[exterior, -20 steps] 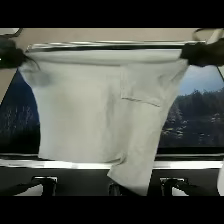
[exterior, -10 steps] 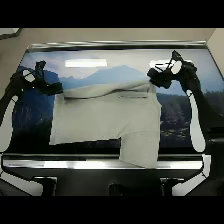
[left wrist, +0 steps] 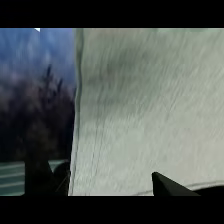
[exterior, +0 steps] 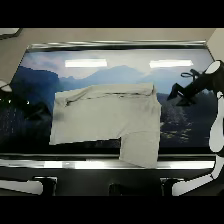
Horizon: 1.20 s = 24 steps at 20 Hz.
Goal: Fold the shirts.
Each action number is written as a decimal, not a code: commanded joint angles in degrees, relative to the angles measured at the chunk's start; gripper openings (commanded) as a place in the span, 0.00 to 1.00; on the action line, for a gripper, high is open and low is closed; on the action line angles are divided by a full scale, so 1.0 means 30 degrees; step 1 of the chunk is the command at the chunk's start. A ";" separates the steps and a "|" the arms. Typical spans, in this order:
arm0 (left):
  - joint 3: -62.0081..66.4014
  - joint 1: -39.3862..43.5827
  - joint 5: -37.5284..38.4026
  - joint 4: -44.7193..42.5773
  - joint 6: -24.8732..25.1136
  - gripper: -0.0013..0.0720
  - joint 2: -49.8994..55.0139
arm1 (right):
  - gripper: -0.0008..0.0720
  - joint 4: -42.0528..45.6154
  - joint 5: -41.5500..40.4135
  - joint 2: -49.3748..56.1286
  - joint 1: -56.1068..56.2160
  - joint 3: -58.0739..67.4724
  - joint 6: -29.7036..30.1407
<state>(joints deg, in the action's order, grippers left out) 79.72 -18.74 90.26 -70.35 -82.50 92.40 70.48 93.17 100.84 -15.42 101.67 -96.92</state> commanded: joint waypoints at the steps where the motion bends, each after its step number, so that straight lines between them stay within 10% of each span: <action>1: -0.8218 -0.2718 -0.1137 0.0415 0.1282 0.72 -0.3883 | 0.77 0.0561 0.3512 -0.0299 -0.1056 -0.1654 0.1042; 11: -1.2750 -0.3687 -0.6375 0.3286 0.3796 0.59 -0.4510 | 0.77 0.1137 0.2608 -0.0444 0.0204 -0.2659 0.1785; 15: -1.2735 -0.3519 -0.6404 0.3322 0.3898 0.07 -0.4371 | 0.77 0.1260 0.0321 -0.2164 0.0226 -0.6353 0.1953; 24: -1.2728 -0.3490 -0.6025 0.3330 0.4095 0.07 -0.4444 | 0.68 -0.1013 -0.5727 -0.3257 0.0721 -1.3092 0.3803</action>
<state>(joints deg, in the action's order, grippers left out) 41.56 -29.30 71.96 -60.07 -70.39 79.05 69.01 82.04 91.46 -13.43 65.87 -86.43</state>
